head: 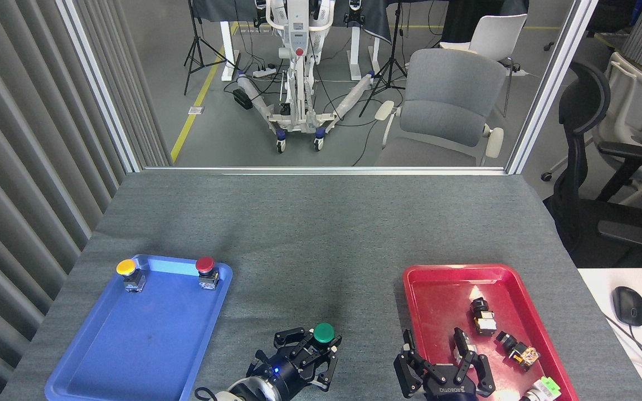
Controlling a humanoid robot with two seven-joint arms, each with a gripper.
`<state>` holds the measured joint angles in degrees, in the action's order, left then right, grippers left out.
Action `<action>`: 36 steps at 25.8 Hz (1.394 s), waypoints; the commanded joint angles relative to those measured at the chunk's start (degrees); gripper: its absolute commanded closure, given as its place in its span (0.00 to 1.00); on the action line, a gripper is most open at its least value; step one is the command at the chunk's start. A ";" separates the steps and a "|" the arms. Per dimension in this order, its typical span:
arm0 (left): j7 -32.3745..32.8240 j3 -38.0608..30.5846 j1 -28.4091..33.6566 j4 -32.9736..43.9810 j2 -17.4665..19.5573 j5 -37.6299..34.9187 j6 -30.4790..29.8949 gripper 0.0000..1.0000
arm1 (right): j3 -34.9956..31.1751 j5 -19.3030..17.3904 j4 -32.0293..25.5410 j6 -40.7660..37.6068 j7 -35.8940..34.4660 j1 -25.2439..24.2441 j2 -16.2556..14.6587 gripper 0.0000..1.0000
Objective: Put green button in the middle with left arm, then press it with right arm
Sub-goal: 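Carry the green button off the blue tray and set it mid-table, then release the button and withdraw the left hand to the blue tray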
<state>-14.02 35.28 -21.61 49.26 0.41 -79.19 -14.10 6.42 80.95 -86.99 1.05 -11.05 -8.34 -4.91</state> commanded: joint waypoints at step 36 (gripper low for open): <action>0.40 -44.42 27.94 34.50 10.66 2.29 4.60 0.00 | 1.32 -0.44 1.12 -0.08 0.15 0.52 1.66 0.12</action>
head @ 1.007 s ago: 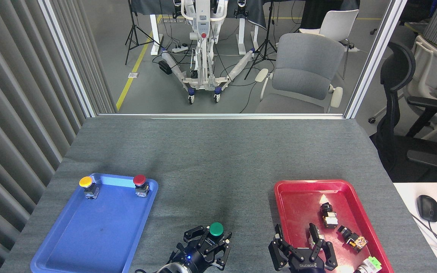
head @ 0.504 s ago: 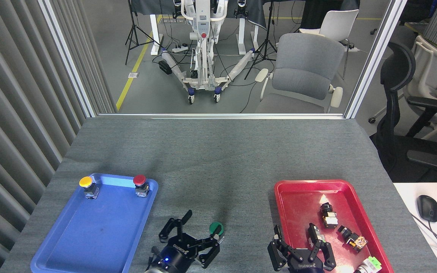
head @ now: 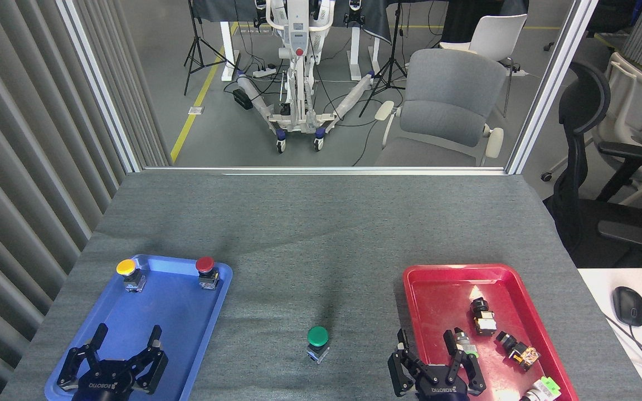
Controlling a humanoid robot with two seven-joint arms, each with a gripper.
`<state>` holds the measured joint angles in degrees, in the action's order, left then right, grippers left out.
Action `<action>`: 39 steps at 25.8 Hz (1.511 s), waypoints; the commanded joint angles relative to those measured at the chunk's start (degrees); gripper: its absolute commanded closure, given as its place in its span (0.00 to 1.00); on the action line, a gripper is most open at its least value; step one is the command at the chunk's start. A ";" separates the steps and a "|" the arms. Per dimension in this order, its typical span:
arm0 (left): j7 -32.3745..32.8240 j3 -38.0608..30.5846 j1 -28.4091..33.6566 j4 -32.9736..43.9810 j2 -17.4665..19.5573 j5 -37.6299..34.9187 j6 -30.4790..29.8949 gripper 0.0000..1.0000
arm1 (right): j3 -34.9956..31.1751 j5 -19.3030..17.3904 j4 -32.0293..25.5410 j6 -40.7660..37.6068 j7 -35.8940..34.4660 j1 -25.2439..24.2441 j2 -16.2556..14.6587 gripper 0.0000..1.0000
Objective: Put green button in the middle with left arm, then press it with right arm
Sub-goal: 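Release the button and withdraw the left hand to the blue tray, then move the right hand over the green button and press down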
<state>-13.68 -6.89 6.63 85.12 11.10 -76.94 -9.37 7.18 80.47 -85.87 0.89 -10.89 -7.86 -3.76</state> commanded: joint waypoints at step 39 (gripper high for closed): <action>2.43 -2.08 -3.82 -3.38 0.51 4.78 1.11 0.00 | 18.04 4.78 20.92 -3.35 3.42 14.19 3.85 1.00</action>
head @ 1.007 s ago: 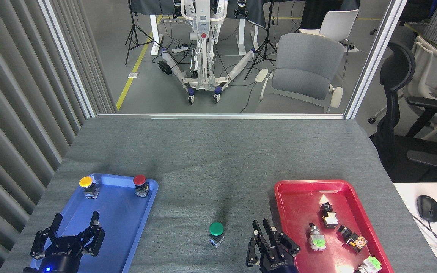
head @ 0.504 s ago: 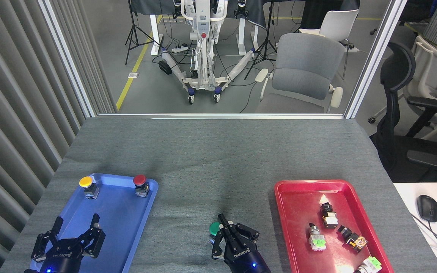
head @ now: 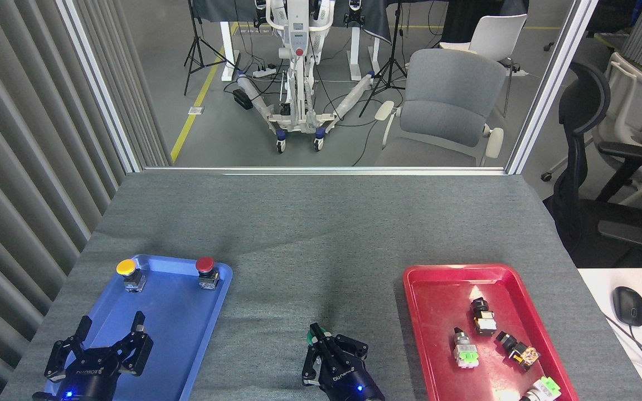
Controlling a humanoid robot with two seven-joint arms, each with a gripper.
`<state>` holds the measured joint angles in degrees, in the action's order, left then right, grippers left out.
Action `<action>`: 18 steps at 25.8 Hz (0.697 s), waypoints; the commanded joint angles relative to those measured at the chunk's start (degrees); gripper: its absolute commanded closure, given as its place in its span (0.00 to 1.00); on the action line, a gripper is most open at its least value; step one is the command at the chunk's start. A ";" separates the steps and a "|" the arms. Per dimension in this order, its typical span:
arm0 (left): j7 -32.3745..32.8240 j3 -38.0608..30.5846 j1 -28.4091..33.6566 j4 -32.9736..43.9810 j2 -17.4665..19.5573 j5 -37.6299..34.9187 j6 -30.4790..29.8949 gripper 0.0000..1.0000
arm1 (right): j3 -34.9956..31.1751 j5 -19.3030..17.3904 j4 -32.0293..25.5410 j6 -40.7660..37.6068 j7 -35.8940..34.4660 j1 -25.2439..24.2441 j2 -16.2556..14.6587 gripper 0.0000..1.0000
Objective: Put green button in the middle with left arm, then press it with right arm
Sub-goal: 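Move the right hand over the green button and press down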
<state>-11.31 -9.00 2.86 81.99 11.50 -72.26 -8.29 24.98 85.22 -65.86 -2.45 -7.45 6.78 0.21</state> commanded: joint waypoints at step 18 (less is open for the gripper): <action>-0.03 0.04 0.39 0.10 -0.16 0.10 -0.76 0.00 | -4.50 -2.07 -0.23 0.78 -8.10 0.60 2.87 1.00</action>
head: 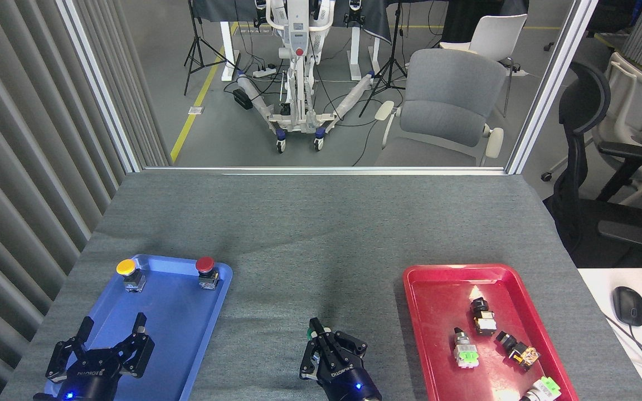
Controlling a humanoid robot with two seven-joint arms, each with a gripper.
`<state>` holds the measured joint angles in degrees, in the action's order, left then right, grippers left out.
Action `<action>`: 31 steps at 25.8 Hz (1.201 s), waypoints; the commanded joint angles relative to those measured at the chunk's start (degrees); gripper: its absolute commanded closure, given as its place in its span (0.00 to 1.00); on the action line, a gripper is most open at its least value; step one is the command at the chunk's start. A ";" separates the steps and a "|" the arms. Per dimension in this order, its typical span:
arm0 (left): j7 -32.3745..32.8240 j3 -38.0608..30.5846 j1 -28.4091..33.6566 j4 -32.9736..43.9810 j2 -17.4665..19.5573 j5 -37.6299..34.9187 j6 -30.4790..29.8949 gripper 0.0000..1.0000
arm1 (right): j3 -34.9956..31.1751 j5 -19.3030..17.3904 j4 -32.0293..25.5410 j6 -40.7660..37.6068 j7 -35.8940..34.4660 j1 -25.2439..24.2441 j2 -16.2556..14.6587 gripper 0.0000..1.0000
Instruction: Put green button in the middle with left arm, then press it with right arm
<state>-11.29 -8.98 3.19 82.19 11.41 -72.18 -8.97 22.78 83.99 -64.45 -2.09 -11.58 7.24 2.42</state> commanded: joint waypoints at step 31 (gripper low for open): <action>-0.14 0.10 -0.64 -2.57 -1.66 0.47 -1.22 0.00 | -24.45 -1.11 -7.18 -6.26 -4.33 -6.10 -9.80 0.00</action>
<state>-11.44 -8.73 2.66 80.17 9.79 -71.77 -10.37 -1.46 82.87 -68.98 -8.19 -15.88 3.42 -6.18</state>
